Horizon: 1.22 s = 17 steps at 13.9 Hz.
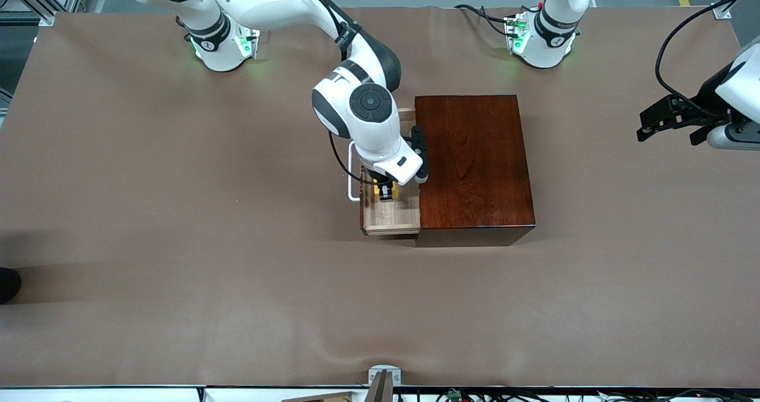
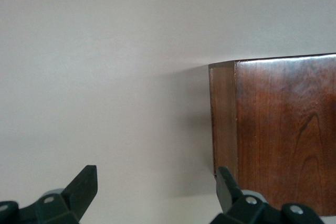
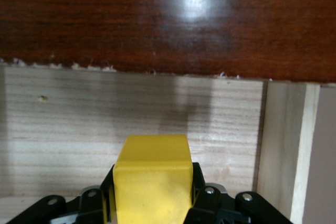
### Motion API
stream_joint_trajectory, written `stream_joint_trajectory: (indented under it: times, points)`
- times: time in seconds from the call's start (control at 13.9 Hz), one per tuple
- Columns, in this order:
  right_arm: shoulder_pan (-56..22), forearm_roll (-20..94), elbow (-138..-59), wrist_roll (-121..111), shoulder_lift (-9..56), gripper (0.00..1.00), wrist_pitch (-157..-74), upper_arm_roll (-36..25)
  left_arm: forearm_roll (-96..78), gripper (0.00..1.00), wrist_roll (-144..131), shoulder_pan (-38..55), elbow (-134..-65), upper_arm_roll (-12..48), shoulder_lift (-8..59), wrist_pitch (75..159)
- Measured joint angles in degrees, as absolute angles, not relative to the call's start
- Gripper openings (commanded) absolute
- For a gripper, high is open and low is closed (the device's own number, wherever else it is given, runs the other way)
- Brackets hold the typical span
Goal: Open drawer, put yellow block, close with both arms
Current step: 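Lower the cube into the drawer and open the right gripper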
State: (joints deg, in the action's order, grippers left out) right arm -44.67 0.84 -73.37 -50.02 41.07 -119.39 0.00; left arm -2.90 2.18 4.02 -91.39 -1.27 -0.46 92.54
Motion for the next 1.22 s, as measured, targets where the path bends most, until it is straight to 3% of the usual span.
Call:
stream_joint_trajectory:
  times: [0.65, 1.22]
  points:
    - [-45.0, 0.1, -72.5, -49.8, 40.4, 1.0, -119.4, -0.2, -2.5, 1.0, 3.3, 4.0, -91.2, -1.3, -0.5, 92.4]
    - [-42.6, 0.2, -71.7, -43.0, 32.0, 1.0, -108.2, -4.5, -2.5, 1.0, 3.3, 4.0, -91.1, -1.3, -0.5, 92.4]
